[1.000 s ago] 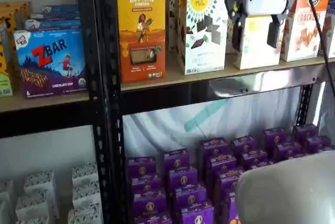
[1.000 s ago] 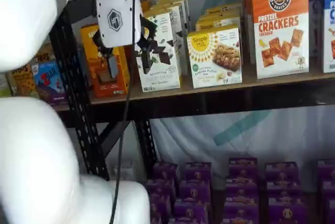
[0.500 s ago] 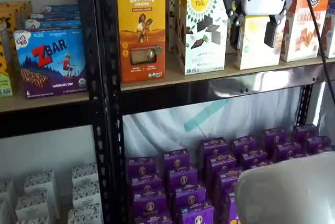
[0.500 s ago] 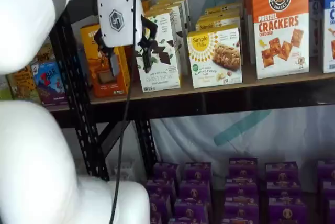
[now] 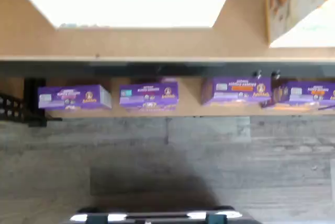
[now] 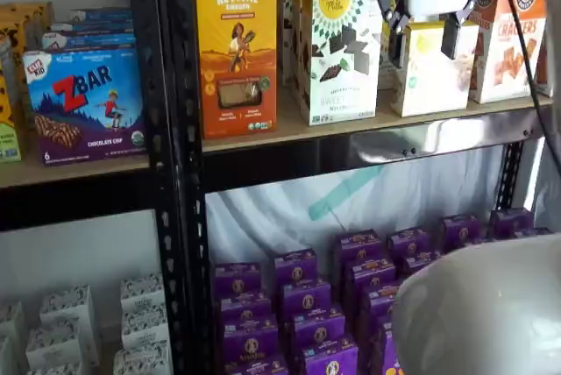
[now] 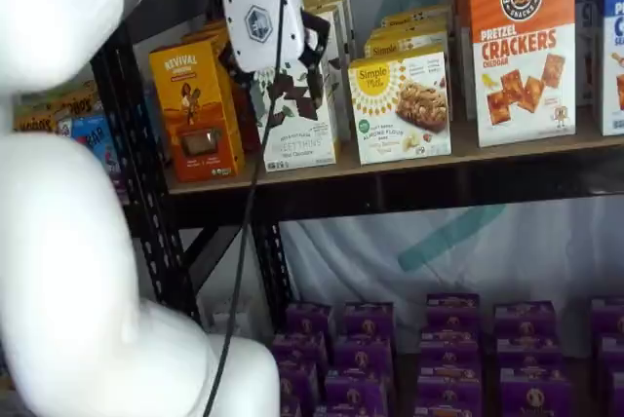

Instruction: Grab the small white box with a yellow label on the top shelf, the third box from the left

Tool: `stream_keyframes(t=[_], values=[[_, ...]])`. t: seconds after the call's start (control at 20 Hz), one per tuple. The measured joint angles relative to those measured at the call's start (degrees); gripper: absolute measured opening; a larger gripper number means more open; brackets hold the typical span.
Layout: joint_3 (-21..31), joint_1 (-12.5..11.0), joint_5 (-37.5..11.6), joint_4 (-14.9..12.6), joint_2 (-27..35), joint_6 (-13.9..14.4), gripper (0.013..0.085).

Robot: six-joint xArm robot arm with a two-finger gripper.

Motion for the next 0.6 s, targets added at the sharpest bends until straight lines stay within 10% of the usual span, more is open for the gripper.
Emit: stream_keyframes(t=[0.6], values=[[-4.23,-10.38,-4.77,3.79,8.23,-9.70,0.0850]])
